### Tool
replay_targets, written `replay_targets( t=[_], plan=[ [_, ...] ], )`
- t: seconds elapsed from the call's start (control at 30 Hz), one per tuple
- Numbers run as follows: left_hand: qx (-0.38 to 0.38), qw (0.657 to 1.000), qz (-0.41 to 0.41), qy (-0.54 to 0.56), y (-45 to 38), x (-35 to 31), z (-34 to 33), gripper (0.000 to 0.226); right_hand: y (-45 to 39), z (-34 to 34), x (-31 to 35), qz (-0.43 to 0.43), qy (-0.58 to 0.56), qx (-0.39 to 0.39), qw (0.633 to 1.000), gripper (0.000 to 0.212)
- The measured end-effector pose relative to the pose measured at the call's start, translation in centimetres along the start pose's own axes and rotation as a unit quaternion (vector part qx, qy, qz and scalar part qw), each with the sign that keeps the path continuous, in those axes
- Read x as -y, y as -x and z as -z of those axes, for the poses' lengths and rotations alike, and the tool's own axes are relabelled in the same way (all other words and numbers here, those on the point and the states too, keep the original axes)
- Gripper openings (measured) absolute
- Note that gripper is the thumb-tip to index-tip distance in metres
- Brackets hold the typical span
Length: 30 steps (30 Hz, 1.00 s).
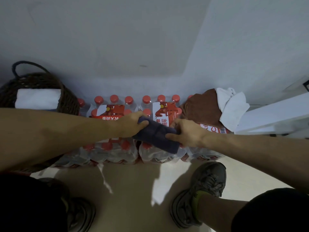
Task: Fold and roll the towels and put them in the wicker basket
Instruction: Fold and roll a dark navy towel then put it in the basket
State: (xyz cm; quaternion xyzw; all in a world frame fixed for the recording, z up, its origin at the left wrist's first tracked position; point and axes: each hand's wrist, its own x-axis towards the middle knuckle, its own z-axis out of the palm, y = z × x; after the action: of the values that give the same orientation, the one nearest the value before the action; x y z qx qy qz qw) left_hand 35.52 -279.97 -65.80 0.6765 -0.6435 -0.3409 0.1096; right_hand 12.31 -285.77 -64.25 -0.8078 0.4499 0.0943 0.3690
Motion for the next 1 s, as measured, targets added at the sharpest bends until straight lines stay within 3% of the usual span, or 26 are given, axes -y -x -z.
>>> replay_targets(
  t=[0.07, 0.17, 0.27, 0.37, 0.43, 0.47, 0.57, 0.63, 0.83, 1.0],
  plan=[
    [0.017, 0.997, 0.068, 0.035, -0.4, -0.2, 0.2, 0.022, -0.1, 0.6, 0.3, -0.01, 0.02, 0.011, 1.0, 0.026],
    [0.05, 0.982, 0.162, 0.088, -0.8, -0.9, 0.5, 0.037, -0.1, 1.7, 1.2, -0.03, 0.079, 0.04, 0.996, 0.026],
    [0.053, 0.962, 0.199, 0.182, -0.3, -2.2, 1.4, 0.047, 0.1, 2.6, 2.5, -0.058, 0.122, 0.086, 0.987, 0.022],
    [0.078, 0.947, 0.168, 0.262, 0.8, -3.9, 2.7, 0.056, 0.6, 3.6, 3.9, -0.04, 0.1, 0.116, 0.987, 0.084],
    [0.095, 0.933, 0.145, 0.316, 1.8, -4.8, 3.2, 0.058, 1.1, 4.0, 4.9, 0.014, 0.124, 0.135, 0.983, 0.107],
    [0.102, 0.924, 0.137, 0.342, 2.3, -5.1, 3.4, 0.061, 1.3, 4.0, 5.5, 0.049, 0.127, 0.138, 0.981, 0.105],
    [0.114, 0.914, 0.107, 0.373, 3.8, -5.5, 4.0, 0.07, 1.7, 3.6, 7.0, 0.158, 0.051, 0.108, 0.98, 0.069],
    [0.103, 0.919, 0.087, 0.37, 4.7, -5.4, 4.7, 0.061, 1.7, 3.3, 7.6, 0.191, 0.02, 0.091, 0.977, 0.059],
    [-0.003, 0.947, 0.048, 0.317, 8.4, -3.3, 9.7, 0.056, 1.2, 3.0, 10.1, 0.195, -0.034, 0.106, 0.975, 0.033],
    [-0.015, 0.914, 0.069, 0.4, 11.5, 0.6, 14.6, 0.034, 0.5, 2.6, 15.0, 0.21, -0.086, 0.075, 0.971, 0.031]
  ],
)
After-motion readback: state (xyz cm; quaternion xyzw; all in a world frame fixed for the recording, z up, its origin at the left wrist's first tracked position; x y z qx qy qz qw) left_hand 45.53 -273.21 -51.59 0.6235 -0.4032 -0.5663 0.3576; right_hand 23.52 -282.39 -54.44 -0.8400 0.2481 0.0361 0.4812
